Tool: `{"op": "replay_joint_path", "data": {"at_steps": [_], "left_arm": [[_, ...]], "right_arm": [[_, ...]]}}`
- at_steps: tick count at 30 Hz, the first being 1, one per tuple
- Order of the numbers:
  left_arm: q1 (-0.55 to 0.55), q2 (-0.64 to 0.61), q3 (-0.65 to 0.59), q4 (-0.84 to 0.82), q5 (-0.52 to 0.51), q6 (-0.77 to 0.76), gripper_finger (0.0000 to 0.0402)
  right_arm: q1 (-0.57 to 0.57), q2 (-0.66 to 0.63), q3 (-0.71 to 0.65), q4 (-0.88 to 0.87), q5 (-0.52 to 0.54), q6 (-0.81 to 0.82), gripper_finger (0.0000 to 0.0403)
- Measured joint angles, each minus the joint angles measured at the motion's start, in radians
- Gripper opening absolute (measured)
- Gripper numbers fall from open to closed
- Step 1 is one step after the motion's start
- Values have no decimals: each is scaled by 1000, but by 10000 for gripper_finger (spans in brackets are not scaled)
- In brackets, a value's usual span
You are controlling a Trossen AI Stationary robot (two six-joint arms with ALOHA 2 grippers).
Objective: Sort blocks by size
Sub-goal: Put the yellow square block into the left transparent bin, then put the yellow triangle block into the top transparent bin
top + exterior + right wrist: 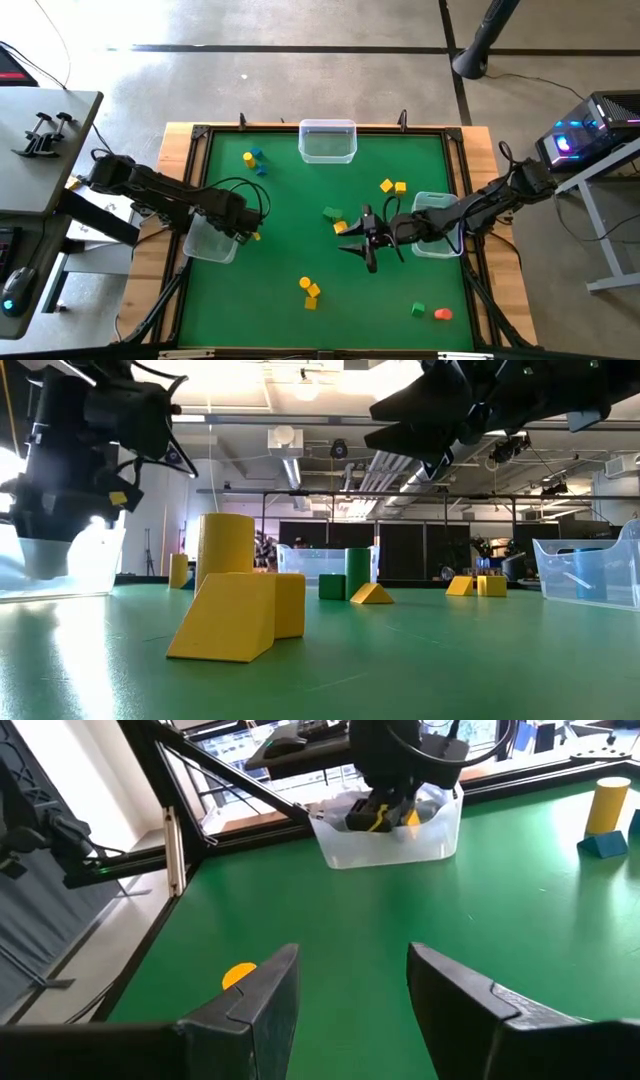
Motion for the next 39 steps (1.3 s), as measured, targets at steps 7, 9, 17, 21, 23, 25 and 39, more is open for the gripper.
{"op": "replay_joint_path", "data": {"at_steps": [7, 9, 17, 21, 23, 25, 39], "left_arm": [[0, -1, 0, -1, 7, 47, 183], [0, -4, 9, -18, 21, 81, 198], [-5, -31, 183, -74, 65, 192, 215], [-30, -36, 315, -28, 61, 318, 215], [-57, -36, 369, 30, 59, 399, 216], [-85, -36, 412, 80, 48, 465, 216], [-317, 43, 460, 678, -232, 883, 216]], "right_arm": [[0, 0, 0, -1, 0, 0, 178], [0, 0, 0, -1, 0, 0, 178], [0, 0, 0, -2, 33, 0, 178], [0, 0, 0, -7, 37, 0, 178], [0, 0, 0, -8, 38, 0, 178], [0, 0, 0, -9, 38, 0, 178], [0, 0, 0, -6, 39, -59, 178]]}}
